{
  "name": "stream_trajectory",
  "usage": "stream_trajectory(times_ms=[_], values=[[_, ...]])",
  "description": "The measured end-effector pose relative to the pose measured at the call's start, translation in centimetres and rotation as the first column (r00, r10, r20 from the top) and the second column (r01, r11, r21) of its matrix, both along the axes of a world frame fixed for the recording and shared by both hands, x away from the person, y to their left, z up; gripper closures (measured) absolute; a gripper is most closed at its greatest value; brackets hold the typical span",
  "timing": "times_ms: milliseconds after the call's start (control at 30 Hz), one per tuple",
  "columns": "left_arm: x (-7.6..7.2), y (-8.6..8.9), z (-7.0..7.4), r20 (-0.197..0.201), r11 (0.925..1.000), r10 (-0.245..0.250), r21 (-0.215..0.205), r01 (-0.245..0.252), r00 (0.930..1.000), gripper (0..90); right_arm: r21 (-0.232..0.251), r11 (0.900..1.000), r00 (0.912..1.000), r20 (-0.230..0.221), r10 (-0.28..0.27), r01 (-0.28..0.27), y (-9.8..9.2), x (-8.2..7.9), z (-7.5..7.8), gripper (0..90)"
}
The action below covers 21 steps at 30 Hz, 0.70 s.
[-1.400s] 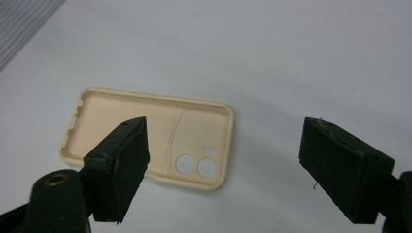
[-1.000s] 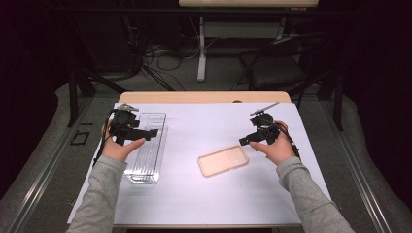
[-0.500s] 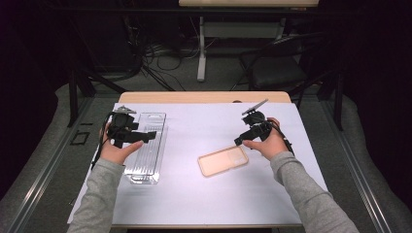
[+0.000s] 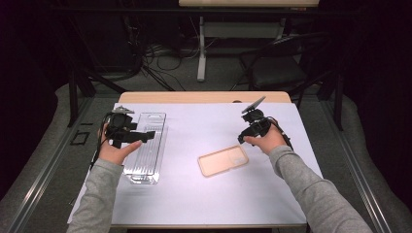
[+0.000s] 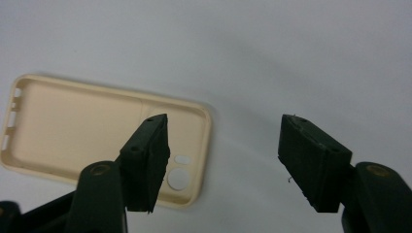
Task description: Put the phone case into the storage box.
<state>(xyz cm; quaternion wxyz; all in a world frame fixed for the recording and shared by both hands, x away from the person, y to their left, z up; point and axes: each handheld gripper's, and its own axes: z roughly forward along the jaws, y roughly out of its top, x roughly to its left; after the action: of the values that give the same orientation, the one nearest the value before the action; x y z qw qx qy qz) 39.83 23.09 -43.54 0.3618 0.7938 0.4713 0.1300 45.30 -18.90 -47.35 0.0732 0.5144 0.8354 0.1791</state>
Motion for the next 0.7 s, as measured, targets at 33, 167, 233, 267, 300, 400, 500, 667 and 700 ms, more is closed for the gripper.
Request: stream_trajectory(times_ms=[33,167,233,267,300,400,500,667,700], values=[[0.0,0.0,0.0,0.000,1.0000,0.000,0.001,0.000,1.0000,17.9,-0.013,1.000,1.0000,0.002,0.005,-0.005,-0.1,0.2,-0.4,38.4],[0.0,0.0,0.0,-0.001,1.0000,0.000,0.001,0.000,1.0000,17.9,-0.035,0.999,0.9998,-0.019,-0.003,0.002,-0.2,0.5,-0.8,42.0],[0.0,0.0,0.0,0.000,1.0000,0.002,-0.001,-0.002,1.0000,17.9,-0.053,0.999,0.9989,-0.045,-0.011,0.009,-0.3,0.6,-0.9,43.0],[0.0,0.0,0.0,0.001,1.0000,0.002,0.001,-0.002,1.0000,17.9,-0.051,0.999,0.9989,-0.042,-0.020,0.018,-0.3,0.7,-1.2,44.0],[0.0,0.0,0.0,0.001,1.0000,0.002,0.001,-0.002,1.0000,17.9,-0.051,0.999,0.9989,-0.042,-0.020,0.018,-0.3,0.7,-1.2,44.0],[0.0,-0.1,-0.1,-0.004,1.0000,-0.001,0.007,0.001,1.0000,17.9,-0.063,0.998,0.9971,-0.070,-0.031,0.027,-0.2,0.7,-1.4,46.5],[0.1,-0.2,-0.2,-0.002,0.9999,-0.002,0.010,0.002,1.0000,17.9,-0.064,0.998,0.9976,-0.066,-0.022,0.018,-0.1,0.7,-1.5,48.2],[0.0,-0.3,-0.2,-0.004,1.0000,-0.001,0.008,0.001,1.0000,17.9,-0.079,0.997,0.9983,-0.054,-0.020,0.015,0.4,0.5,-2.1,51.3],[0.0,-0.3,-0.2,-0.004,1.0000,-0.001,0.008,0.001,1.0000,17.9,-0.079,0.997,0.9983,-0.054,-0.020,0.015,0.4,0.5,-2.1,51.3]])
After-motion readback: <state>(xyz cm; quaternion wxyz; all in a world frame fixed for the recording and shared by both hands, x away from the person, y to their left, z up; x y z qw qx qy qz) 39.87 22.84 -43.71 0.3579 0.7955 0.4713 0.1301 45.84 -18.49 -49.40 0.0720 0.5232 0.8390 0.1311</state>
